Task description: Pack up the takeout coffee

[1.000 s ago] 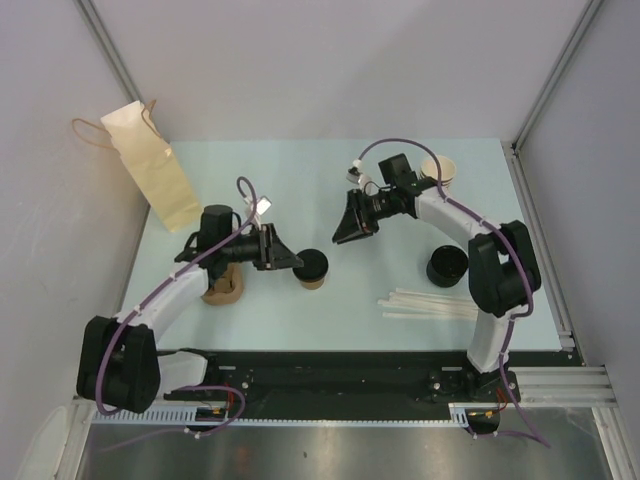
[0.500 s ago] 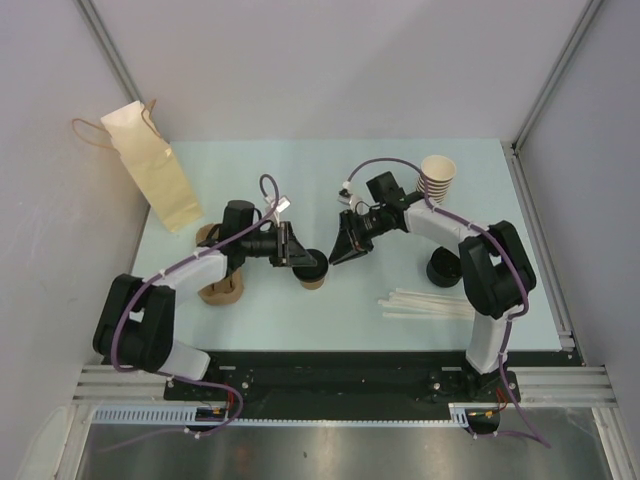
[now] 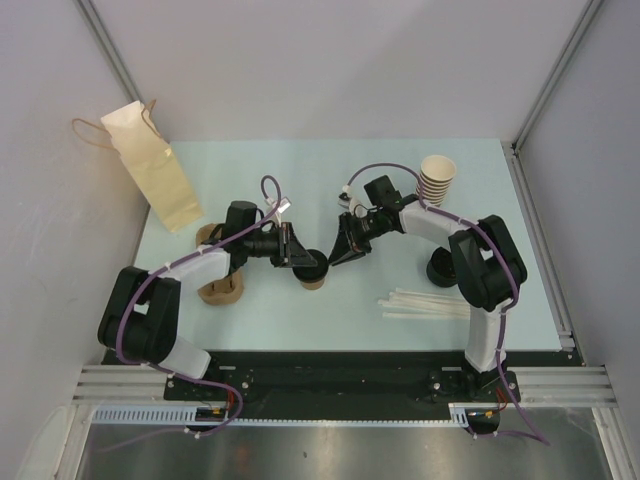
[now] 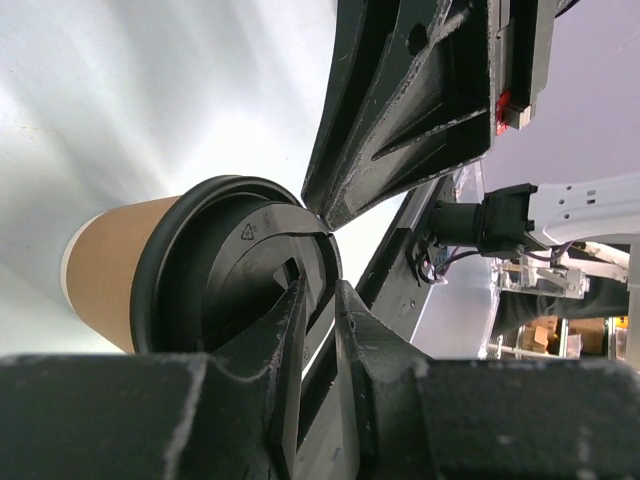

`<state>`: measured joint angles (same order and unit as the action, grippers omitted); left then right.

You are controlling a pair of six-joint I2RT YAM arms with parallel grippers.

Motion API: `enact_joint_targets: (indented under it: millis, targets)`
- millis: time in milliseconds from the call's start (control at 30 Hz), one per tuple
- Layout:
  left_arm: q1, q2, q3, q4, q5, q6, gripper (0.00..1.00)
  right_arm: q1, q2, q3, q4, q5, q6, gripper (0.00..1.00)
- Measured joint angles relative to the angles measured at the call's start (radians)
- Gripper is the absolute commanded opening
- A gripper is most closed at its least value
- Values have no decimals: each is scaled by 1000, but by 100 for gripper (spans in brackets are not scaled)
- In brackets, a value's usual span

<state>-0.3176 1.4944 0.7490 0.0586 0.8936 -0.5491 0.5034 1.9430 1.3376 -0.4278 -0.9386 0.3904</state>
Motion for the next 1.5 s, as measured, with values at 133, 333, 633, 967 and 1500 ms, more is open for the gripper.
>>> enact_joint_targets:
  millis: [133,333,633,967,1500]
  targets:
    - [0,3,0,0,-1,0,21,3,1,0,3,-1,2,23]
    - [0,6,1,0,-1,0,20,13,17,0,19,-1,3,24]
    - [0,11,1,0,-1,0,20,11,40,0,32,-28,19,20]
    - [0,27,13,-1,0,3,18,11,45,8,16,-21,9,9]
    - [2,31,14,-5,-5,8,17,23,45,30,-21,31,17,6]
